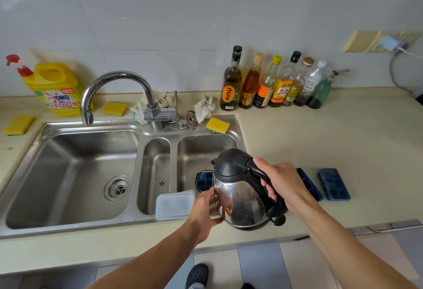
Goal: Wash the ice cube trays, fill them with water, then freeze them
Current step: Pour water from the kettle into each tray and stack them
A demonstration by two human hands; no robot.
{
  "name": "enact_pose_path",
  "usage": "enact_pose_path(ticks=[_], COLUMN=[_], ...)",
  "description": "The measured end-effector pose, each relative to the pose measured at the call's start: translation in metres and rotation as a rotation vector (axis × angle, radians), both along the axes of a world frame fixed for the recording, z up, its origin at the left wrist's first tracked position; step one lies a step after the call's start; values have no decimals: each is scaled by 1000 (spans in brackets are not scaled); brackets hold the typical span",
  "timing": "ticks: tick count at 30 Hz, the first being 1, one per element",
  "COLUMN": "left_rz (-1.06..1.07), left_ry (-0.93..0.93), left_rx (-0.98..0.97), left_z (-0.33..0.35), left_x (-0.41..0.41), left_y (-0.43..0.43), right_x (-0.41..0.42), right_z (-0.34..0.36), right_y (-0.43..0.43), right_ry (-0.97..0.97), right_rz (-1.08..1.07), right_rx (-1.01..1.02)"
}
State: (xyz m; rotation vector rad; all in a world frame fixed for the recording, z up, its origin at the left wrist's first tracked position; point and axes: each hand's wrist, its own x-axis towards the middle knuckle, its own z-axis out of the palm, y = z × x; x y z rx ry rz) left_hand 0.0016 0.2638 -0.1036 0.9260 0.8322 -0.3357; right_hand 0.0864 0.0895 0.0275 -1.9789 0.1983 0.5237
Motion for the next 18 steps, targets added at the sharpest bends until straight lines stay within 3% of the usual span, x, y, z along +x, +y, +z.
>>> enact_pose_path(ticks=[18], left_rz=[5], left_ry=[9], left_rx=[-1], left_z=[7], left_x=[-5], left_y=[-4], right_x=[-7], right_z=[5], right_y=[-6], right_ry=[-15], right_rz=[11], right_rx=[-13])
